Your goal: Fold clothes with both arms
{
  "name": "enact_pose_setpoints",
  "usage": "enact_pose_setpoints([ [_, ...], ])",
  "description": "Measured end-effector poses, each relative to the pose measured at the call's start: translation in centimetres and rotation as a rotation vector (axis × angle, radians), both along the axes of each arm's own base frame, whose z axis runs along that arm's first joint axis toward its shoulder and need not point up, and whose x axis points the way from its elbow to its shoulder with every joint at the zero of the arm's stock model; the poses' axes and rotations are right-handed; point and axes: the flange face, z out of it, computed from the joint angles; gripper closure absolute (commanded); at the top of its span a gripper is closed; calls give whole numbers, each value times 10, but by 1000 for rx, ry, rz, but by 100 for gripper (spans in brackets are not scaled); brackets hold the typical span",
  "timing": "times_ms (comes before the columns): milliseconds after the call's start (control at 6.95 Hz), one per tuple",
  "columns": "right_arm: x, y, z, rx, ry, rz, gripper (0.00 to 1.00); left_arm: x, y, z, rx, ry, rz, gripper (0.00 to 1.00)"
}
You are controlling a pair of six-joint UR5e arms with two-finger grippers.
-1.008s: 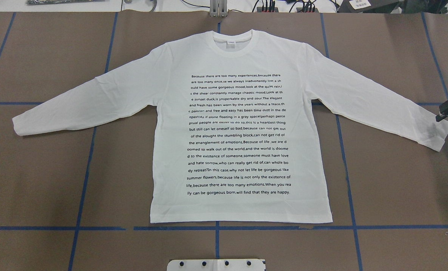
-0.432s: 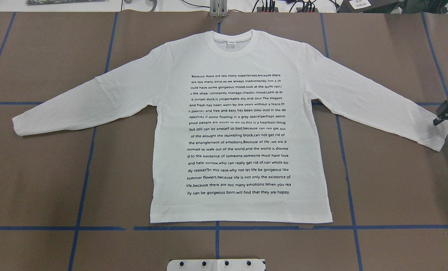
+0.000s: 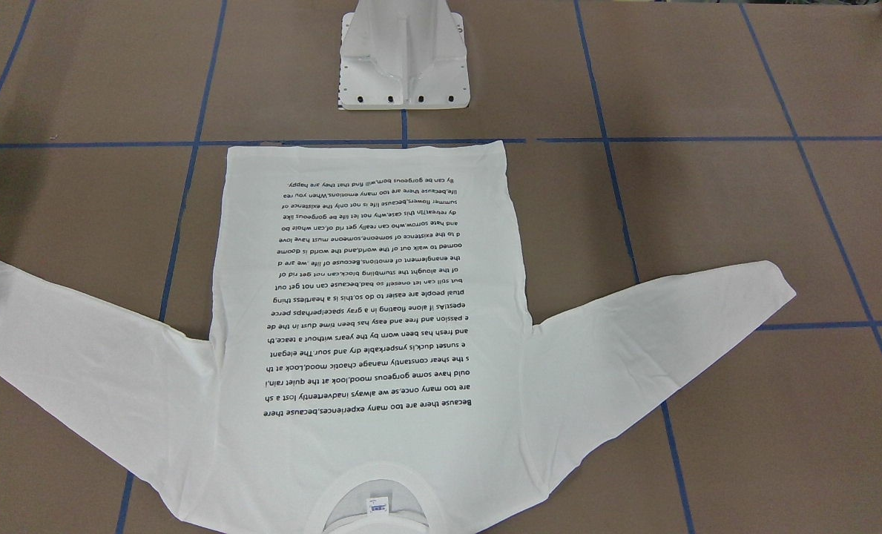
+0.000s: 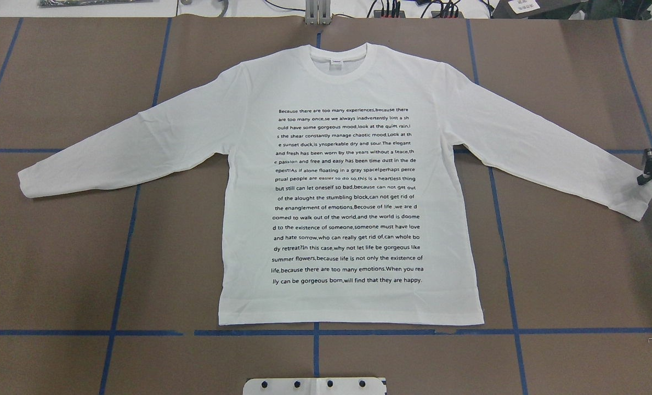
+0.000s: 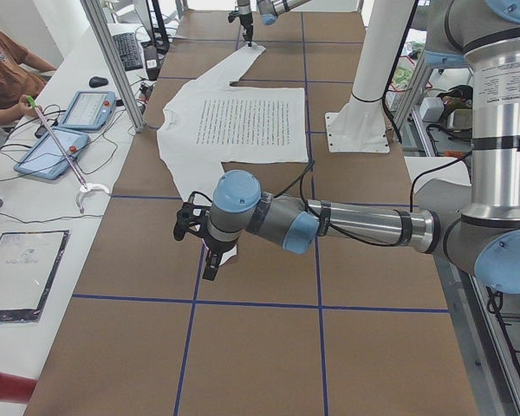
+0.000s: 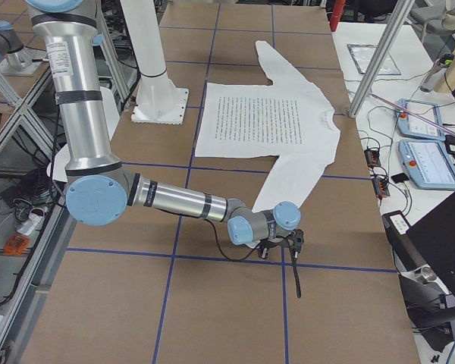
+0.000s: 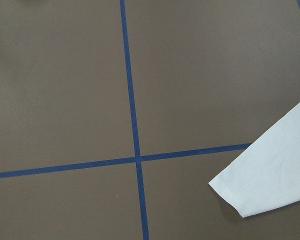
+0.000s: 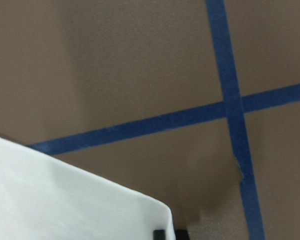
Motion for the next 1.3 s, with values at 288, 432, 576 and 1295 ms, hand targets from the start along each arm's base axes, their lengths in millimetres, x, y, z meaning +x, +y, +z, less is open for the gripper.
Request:
enact_pose_setpoints([
  [288, 0, -5, -17, 30, -16, 2, 100, 0, 0, -1, 1, 1, -1, 0],
  [432, 0, -10, -39, 57, -30, 7, 100, 0, 0, -2, 1, 1, -2, 0],
  [576, -2, -16, -67, 73, -44, 25, 100, 0, 0, -4, 3, 2, -3, 0],
  [1295, -112, -71, -291, -140, -187, 274, 100, 1, 1, -9, 18, 13, 3, 0],
])
